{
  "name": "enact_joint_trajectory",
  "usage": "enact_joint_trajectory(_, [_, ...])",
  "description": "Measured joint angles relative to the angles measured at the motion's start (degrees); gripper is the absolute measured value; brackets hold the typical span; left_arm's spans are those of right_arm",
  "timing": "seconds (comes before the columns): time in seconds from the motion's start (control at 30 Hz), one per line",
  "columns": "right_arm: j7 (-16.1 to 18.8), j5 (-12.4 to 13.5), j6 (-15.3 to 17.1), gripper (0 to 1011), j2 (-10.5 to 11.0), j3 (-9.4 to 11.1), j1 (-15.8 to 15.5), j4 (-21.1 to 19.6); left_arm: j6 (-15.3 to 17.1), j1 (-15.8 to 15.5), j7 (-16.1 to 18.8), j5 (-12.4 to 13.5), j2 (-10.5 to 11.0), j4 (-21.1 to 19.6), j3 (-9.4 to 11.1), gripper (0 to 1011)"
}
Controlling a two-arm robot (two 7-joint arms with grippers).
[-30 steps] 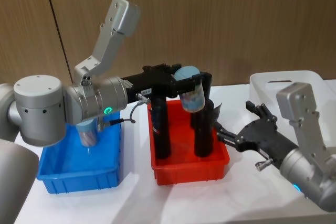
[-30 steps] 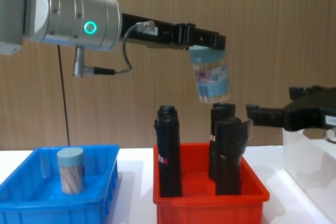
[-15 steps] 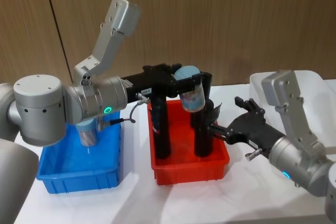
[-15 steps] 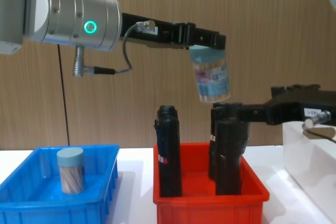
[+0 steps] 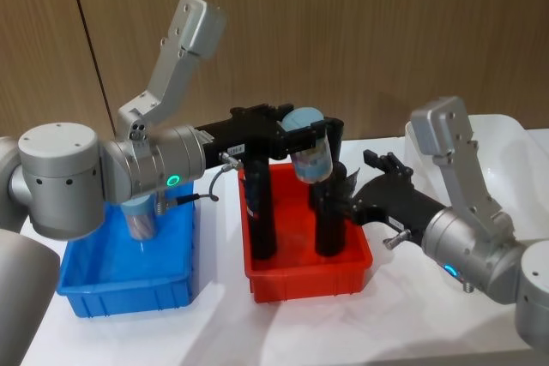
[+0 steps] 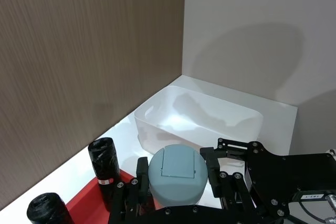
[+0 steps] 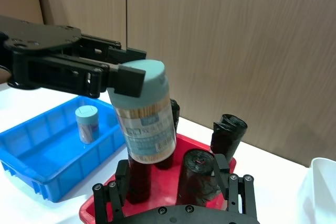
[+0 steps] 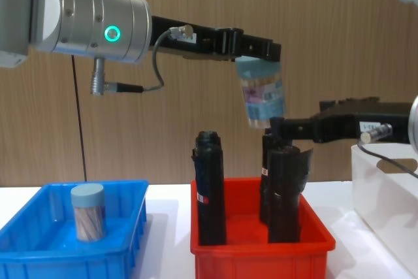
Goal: Pick the cotton swabs from the blue box and place them into the white box.
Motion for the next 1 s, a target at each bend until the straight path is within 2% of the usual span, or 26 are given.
enact_joint_trajectory(0.57, [1.56, 0.61, 1.18, 1002, -1.10, -0.76, 1.42, 0.06, 0.00, 0.00, 0.01, 0.00, 0.00, 0.00, 0.00, 665])
enact_joint_trajectory(1.0, [1.87, -0.09, 1.33, 1002, -2.32, -1.49, 3.04, 2.14, 0.00, 0.00, 0.01, 0.01, 0.00, 0.00, 0.00, 664])
